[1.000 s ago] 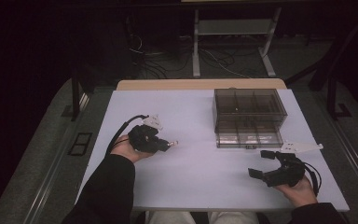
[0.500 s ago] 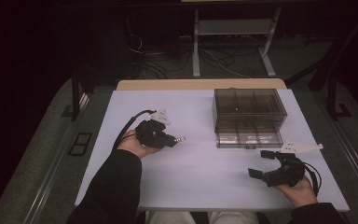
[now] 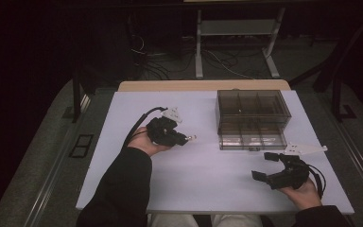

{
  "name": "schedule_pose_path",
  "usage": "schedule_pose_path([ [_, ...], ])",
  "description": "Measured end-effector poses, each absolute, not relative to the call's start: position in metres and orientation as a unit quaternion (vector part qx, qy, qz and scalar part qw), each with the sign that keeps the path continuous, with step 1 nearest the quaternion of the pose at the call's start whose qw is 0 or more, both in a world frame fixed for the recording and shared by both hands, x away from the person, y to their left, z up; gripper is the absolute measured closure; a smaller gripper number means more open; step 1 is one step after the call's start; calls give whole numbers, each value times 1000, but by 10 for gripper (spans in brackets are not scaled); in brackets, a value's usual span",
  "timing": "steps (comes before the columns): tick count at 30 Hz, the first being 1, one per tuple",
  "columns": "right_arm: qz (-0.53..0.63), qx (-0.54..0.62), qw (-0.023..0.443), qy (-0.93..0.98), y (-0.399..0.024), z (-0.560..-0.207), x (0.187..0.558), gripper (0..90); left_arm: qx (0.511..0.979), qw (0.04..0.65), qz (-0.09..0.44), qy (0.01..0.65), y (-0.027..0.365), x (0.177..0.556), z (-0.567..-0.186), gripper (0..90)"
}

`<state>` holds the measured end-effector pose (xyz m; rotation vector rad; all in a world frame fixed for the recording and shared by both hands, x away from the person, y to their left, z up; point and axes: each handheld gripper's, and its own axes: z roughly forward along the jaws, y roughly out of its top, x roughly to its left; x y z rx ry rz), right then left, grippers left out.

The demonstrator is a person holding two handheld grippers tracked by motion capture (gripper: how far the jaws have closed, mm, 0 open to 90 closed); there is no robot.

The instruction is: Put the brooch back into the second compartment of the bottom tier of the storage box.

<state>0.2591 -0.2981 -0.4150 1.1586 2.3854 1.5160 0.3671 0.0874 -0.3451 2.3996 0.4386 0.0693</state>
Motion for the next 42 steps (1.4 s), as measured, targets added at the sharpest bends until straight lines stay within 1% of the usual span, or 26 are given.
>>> schedule_pose_path([
  [25,500,376,45,779,-299,-414,258,6,934,334,30,122,34,377,-329,793],
  [42,500,375,44,779,-300,-414,257,5,934,340,24,108,4,385,-323,793],
])
